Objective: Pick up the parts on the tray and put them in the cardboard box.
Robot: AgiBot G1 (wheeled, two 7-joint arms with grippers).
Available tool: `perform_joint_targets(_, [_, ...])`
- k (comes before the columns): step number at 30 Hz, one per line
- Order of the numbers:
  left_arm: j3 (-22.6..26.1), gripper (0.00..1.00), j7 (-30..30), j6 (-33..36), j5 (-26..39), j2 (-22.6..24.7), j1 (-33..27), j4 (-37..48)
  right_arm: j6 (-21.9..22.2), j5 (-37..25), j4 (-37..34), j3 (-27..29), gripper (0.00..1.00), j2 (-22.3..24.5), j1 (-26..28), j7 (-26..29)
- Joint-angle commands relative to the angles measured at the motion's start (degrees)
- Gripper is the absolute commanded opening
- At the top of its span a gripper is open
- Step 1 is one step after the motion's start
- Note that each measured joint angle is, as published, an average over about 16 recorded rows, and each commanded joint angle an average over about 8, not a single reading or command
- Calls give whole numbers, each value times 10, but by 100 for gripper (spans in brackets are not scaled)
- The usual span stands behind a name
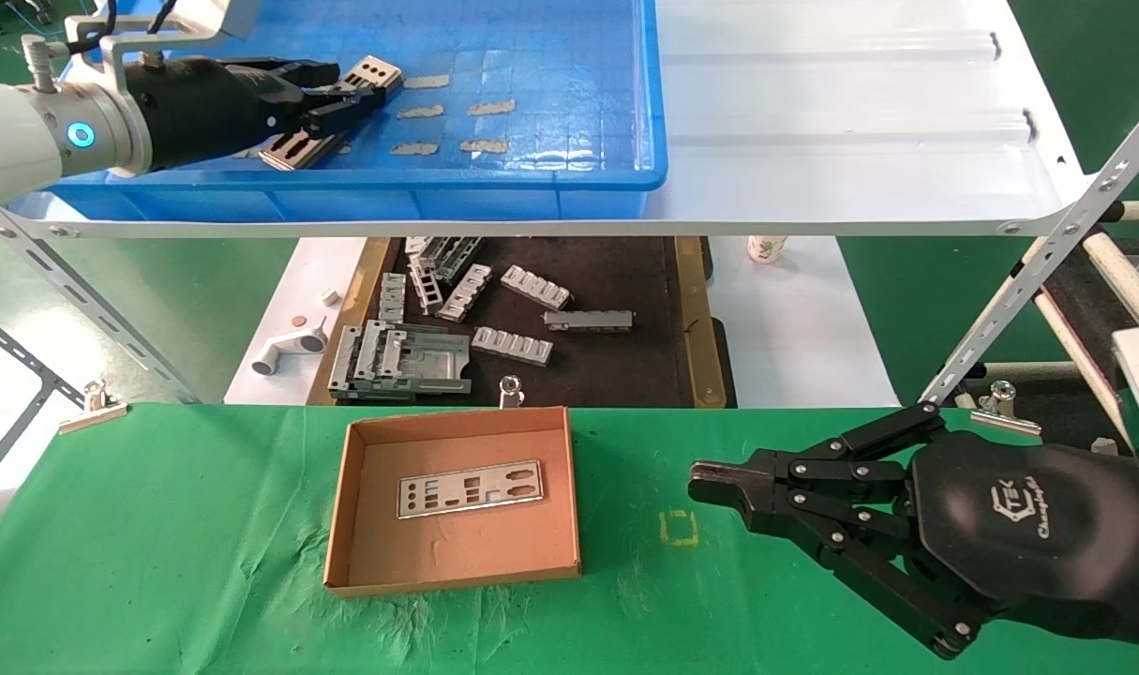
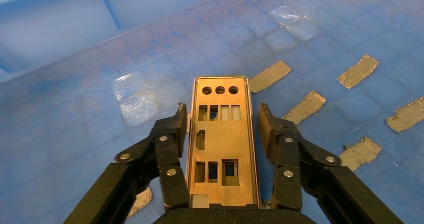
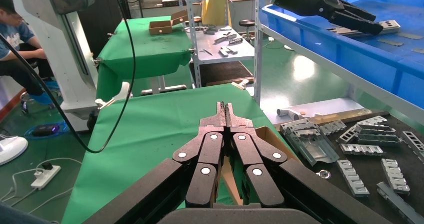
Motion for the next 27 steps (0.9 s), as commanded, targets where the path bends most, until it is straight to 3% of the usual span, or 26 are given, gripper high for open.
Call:
perform_joint_targets(1, [0, 0, 1, 0, 0, 0, 0, 0, 0, 0, 0, 0, 0, 0, 0, 0])
perform_joint_targets(27, [-6, 0, 13, 35, -9, -11, -25, -11, 0, 0, 0, 0, 0, 0, 0, 0])
